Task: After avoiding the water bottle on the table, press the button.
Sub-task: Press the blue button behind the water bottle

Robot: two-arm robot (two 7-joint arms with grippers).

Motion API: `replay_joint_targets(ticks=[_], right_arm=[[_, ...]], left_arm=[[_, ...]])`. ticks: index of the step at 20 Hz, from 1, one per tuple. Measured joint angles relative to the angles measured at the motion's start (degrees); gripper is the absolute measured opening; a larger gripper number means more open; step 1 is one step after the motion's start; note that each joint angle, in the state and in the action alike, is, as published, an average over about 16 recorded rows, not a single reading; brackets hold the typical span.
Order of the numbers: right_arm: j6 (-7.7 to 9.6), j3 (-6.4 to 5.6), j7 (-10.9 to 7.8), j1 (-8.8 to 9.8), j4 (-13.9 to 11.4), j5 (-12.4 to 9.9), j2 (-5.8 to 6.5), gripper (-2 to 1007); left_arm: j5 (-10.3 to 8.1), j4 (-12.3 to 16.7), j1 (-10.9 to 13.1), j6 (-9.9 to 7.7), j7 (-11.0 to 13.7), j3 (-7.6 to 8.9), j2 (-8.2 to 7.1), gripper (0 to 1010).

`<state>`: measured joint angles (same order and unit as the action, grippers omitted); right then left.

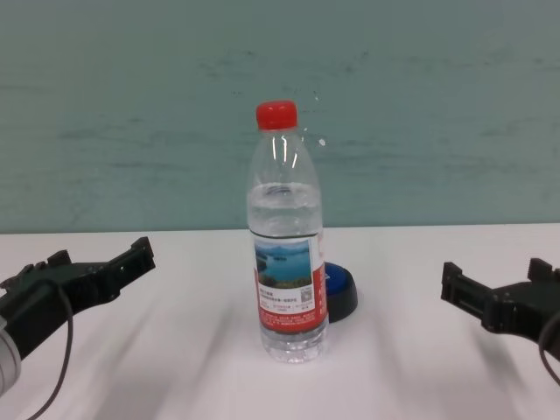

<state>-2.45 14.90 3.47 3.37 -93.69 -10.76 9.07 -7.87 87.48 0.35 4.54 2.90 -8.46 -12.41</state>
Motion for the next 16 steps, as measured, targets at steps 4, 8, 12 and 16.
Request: replay_joint_targets(ticks=[4,8,12,16], right_arm=[[0.00,0.00,0.00,0.00,0.0,0.0,0.00,1004],[0.00,0.00,0.00,0.00,0.0,0.0,0.00,1004],[0.00,0.00,0.00,0.00,0.0,0.0,0.00,1004],[0.00,0.00,0.00,0.00,0.0,0.0,0.00,1004]], left_arm=[[0.00,0.0,0.0,0.00,0.0,0.00,0.00,1010],[0.00,0.0,0.0,0.00,0.0,0.00,0.00,1010],[0.00,0.0,0.0,0.00,0.0,0.00,0.00,1010],[0.00,0.0,0.0,0.00,0.0,0.00,0.00,1010]])
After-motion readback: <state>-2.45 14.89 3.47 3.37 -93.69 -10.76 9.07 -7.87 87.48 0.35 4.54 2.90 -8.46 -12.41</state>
